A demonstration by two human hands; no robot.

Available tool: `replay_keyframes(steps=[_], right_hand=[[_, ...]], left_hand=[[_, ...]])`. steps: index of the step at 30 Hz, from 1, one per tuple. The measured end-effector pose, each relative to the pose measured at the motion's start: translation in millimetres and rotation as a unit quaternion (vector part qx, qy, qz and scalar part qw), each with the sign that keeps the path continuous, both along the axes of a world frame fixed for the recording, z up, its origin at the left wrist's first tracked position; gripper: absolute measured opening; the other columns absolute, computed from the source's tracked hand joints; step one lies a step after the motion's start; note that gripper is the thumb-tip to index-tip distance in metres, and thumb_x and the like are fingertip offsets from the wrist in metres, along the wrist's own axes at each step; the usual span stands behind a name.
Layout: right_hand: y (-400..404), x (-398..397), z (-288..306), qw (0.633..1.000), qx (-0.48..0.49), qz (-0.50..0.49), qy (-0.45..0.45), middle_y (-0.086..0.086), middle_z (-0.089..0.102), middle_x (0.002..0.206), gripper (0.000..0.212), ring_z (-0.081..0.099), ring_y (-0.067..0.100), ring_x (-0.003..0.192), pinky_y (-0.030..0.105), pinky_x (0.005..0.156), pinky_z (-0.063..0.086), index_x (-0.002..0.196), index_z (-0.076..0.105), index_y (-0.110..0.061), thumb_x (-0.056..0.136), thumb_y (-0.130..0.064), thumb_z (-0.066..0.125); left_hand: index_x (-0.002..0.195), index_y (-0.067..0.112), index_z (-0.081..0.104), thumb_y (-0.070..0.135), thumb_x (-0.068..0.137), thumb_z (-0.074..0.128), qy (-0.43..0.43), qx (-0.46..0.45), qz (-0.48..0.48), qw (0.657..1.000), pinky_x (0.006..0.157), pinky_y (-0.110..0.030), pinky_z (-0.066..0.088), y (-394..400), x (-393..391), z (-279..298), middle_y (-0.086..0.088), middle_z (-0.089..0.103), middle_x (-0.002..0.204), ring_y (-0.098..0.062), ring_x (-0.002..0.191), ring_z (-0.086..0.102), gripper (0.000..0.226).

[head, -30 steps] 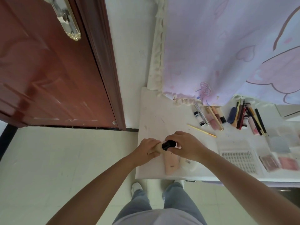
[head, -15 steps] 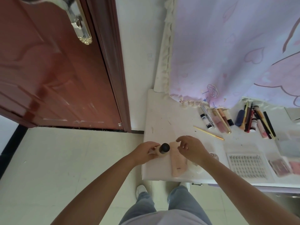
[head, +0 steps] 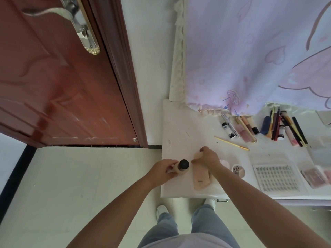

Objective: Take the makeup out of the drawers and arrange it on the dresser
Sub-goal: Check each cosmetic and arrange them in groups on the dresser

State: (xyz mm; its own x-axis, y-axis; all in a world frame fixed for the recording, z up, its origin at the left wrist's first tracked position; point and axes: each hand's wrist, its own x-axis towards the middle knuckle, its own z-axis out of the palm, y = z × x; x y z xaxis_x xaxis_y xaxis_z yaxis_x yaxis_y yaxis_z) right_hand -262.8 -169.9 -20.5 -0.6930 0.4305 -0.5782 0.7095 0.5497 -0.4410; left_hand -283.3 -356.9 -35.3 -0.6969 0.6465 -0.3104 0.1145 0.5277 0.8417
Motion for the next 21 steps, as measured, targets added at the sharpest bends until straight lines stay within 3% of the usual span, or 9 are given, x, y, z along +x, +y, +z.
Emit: replay_keyframes(steps=[3, 8, 12, 16, 19, 21], right_hand=[[7, -5, 6, 0.999, -0.024, -0.034, 0.025, 0.015, 0.059, 0.114, 0.045, 0.054, 0.028, 0.105, 0.029, 0.08, 0.041, 0.11, 0.056, -0.003, 0.071, -0.018, 0.074], [20, -6, 30, 0.995, -0.046, -0.07, 0.049, 0.016, 0.053, 0.119, 0.046, 0.051, 0.03, 0.104, 0.034, 0.079, 0.044, 0.113, 0.053, -0.003, 0.073, -0.015, 0.073], [27, -12, 76, 0.995, 0.052, -0.023, 0.083, 0.014, 0.055, 0.119, 0.048, 0.051, 0.028, 0.109, 0.029, 0.08, 0.039, 0.116, 0.051, -0.004, 0.075, -0.021, 0.07], [34, -25, 143, 0.977, 0.064, -0.036, 0.199, 0.009, 0.054, 0.098, 0.041, 0.054, 0.026, 0.093, 0.029, 0.073, 0.041, 0.111, 0.053, -0.004, 0.077, -0.021, 0.068], [40, -33, 191, 0.949, -0.017, -0.1, 0.298, 0.01, 0.053, 0.092, 0.034, 0.056, 0.027, 0.086, 0.038, 0.077, 0.052, 0.104, 0.055, 0.0, 0.077, -0.015, 0.068], [41, -36, 216, 0.926, -0.096, -0.126, 0.344, 0.015, 0.054, 0.088, 0.026, 0.058, 0.029, 0.083, 0.041, 0.074, 0.055, 0.096, 0.056, 0.003, 0.078, -0.012, 0.067]], left_hand=[[0.119, 0.012, 0.057, 0.006, 0.081, 0.063, -0.006, -0.005, 0.0, 1.0, 0.065, -0.002, 0.034, 1, 0, 3, -0.01, 0.06, 0.114, -0.009, 0.088, 0.047, 0.039], [0.13, 0.014, 0.045, 0.001, 0.08, 0.06, -0.013, -0.031, -0.003, 0.999, 0.076, -0.011, 0.035, -8, -2, 8, -0.003, 0.052, 0.127, -0.007, 0.099, 0.046, 0.054], [0.129, 0.009, 0.045, -0.003, 0.085, 0.048, 0.01, 0.011, 0.077, 0.997, 0.071, -0.002, 0.04, -11, -19, 36, -0.009, 0.051, 0.127, -0.007, 0.101, 0.047, 0.046], [0.127, 0.01, 0.047, 0.019, 0.088, 0.056, 0.111, 0.06, 0.088, 0.988, 0.076, -0.015, 0.039, 25, -45, 93, -0.006, 0.053, 0.124, -0.006, 0.095, 0.048, 0.04], [0.128, 0.013, 0.043, 0.043, 0.081, 0.061, 0.215, 0.03, 0.044, 0.975, 0.083, -0.021, 0.037, 59, -56, 137, -0.001, 0.05, 0.126, -0.011, 0.103, 0.049, 0.059], [0.124, 0.013, 0.042, 0.05, 0.074, 0.065, 0.305, -0.013, 0.026, 0.952, 0.079, -0.024, 0.039, 78, -61, 162, -0.001, 0.052, 0.12, -0.018, 0.105, 0.051, 0.067]])
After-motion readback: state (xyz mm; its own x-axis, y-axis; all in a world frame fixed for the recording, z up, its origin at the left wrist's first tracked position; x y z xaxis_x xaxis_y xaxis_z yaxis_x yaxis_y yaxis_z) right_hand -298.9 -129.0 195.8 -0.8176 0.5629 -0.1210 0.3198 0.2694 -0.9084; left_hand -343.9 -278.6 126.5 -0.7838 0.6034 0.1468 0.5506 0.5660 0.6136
